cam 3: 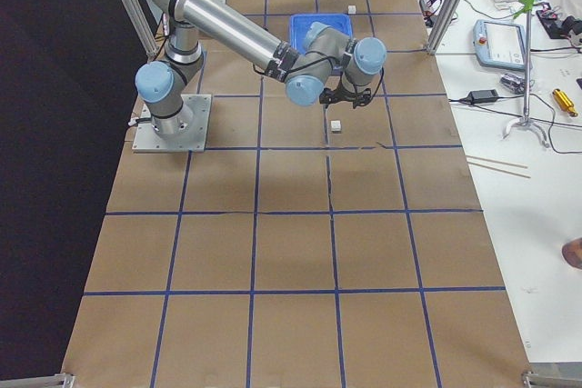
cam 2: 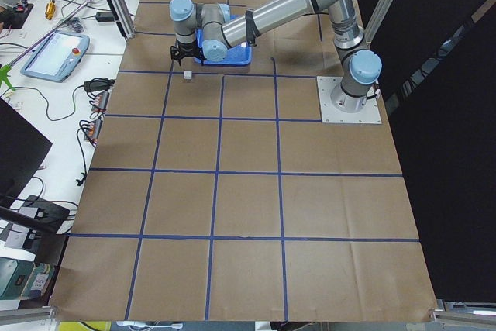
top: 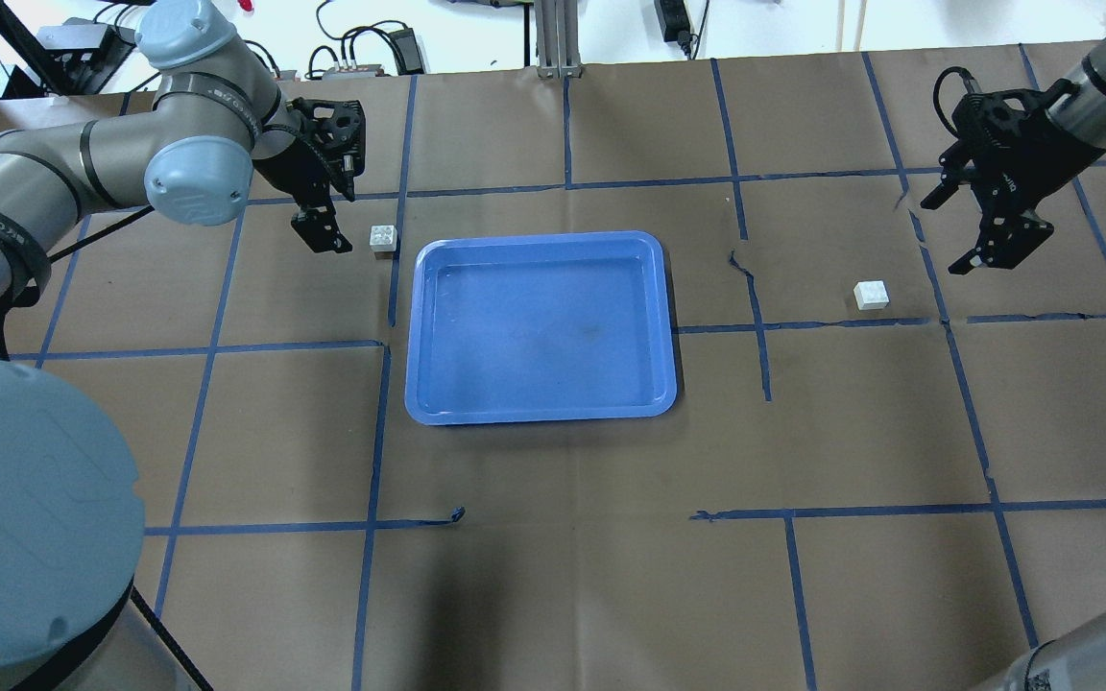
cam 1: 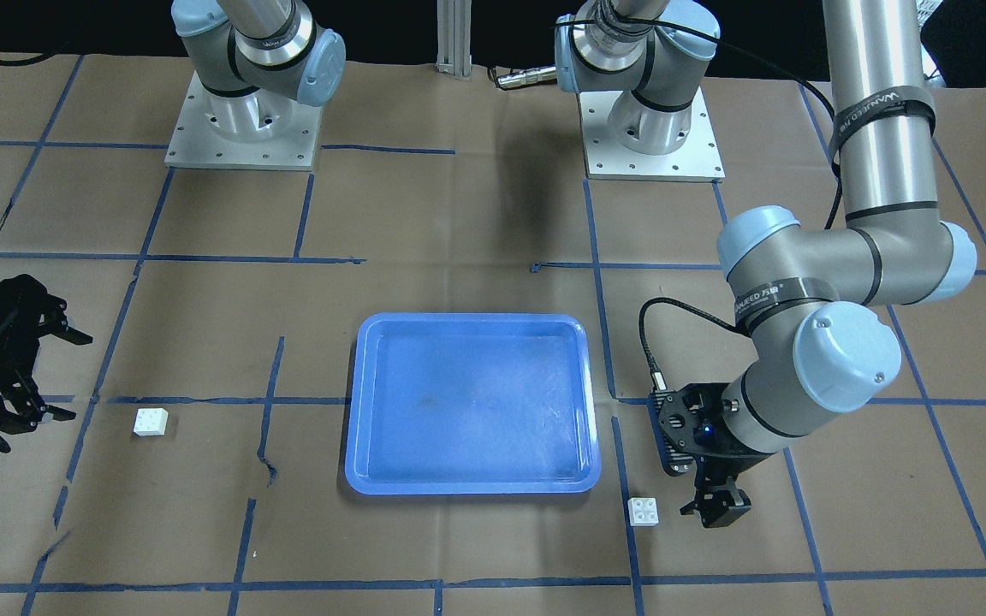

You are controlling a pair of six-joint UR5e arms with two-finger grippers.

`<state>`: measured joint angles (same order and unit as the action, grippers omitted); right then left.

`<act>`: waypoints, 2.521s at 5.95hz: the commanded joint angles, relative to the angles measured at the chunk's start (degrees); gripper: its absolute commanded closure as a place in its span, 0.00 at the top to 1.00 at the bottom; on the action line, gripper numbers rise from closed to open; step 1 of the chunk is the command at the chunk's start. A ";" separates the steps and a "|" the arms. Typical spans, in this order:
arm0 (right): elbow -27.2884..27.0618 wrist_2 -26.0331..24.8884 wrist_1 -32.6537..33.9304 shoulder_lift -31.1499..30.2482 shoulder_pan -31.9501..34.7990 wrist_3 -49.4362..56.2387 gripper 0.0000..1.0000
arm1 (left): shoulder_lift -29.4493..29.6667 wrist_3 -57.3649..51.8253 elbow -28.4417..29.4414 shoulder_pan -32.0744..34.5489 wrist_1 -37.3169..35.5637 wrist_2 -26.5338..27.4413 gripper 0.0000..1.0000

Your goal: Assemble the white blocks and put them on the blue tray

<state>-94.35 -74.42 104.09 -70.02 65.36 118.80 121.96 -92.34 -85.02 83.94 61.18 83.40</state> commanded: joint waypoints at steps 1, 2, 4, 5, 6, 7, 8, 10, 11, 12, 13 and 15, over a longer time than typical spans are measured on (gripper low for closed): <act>-5.82 3.83 10.21 2.07 -0.85 2.05 1.00 | 5.47 -4.48 6.08 0.08 2.80 1.94 1.00; -6.45 4.54 12.09 3.39 -1.03 2.22 1.00 | 6.35 -4.34 6.26 0.08 2.63 1.34 1.00; -6.46 5.25 13.15 6.90 -1.12 2.22 1.00 | 7.59 -4.16 6.10 0.69 2.80 1.24 0.97; -6.46 5.16 13.33 7.70 -1.12 2.31 1.00 | 8.37 -3.99 6.00 0.70 2.72 0.98 0.97; -6.54 4.73 13.25 8.58 -1.12 2.40 1.00 | 9.16 -3.72 6.09 0.96 2.63 0.54 0.97; -7.50 4.46 13.33 9.02 -1.12 2.49 1.00 | 9.17 -3.72 5.83 1.31 2.63 0.45 0.97; -8.12 4.46 13.34 8.94 -1.12 2.49 1.00 | 9.17 -3.72 5.39 1.49 2.28 0.54 0.94; -7.86 5.07 13.34 8.76 -1.20 2.23 0.94 | 9.17 -3.89 5.30 1.49 2.19 0.54 0.59; -7.78 5.16 13.34 8.68 -1.73 2.31 0.81 | 9.17 -3.90 5.30 1.49 2.19 0.54 0.37; -7.69 5.16 13.34 8.68 -1.99 2.40 0.67 | 8.91 -3.81 5.39 1.49 2.28 0.63 0.27; -7.60 5.16 13.34 8.76 -2.00 2.31 0.63 | 7.08 -3.89 5.47 1.49 2.71 0.80 0.22; -7.42 5.08 13.25 8.68 -2.00 2.49 0.49 | 2.26 -3.63 5.83 1.84 7.25 0.80 0.21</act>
<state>-101.83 -69.28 117.39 -61.32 63.38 121.21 126.65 -96.11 -79.28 85.59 65.59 84.22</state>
